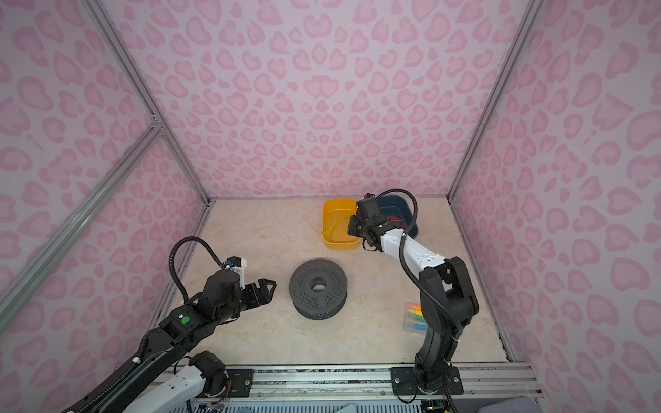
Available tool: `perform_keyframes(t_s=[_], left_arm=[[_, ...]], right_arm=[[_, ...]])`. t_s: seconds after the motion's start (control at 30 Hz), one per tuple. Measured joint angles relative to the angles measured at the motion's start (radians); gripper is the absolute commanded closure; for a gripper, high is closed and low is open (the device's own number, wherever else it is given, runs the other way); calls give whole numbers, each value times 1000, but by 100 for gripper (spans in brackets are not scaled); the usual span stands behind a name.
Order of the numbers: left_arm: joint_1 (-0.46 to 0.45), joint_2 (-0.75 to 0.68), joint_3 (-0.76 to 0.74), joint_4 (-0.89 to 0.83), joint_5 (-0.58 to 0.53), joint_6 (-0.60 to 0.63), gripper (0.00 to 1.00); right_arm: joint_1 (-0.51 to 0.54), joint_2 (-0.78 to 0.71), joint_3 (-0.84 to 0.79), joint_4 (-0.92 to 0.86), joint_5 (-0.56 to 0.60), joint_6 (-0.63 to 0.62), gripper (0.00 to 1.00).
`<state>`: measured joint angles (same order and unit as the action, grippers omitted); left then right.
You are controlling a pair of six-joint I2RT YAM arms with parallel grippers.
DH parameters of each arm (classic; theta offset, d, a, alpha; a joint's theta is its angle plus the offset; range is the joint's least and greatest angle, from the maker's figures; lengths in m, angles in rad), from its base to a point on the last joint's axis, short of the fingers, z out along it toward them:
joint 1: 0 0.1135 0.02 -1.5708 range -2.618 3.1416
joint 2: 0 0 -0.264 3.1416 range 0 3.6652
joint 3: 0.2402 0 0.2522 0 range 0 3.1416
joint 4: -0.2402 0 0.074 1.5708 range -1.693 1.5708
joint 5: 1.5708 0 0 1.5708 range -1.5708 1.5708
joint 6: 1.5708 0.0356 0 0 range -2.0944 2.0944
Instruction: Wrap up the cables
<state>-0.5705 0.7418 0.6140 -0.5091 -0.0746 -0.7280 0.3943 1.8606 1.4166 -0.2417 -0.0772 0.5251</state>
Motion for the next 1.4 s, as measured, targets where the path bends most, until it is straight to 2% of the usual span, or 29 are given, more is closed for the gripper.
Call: perform_keyframes(t_s=[0.1,0.27,0.5,0.7,0.87,1.07,1.2,1.4], left_arm=[[0,26,2,10,-1,15,7],[0,134,54,32,-14,23,6],[1,358,202,82,-27,67,6],[1,446,243,102,0,73,7],[1,436,242,110,18,65,7],[1,343,204,110,21,54,6],[1,280,179,98,8,48,6],[1,223,172,83,-10,47,6]], right_arm=[[-14,97,92,-20,-55,-13,56],[-39,170,151,-34,-125,-17,59],[-76,225,173,-25,-210,-16,79],[-87,230,173,16,-273,-10,74],[-80,232,173,43,-311,6,77],[-73,232,177,51,-320,6,92],[-69,222,204,34,-319,2,98],[-65,177,242,3,-307,-13,100]])
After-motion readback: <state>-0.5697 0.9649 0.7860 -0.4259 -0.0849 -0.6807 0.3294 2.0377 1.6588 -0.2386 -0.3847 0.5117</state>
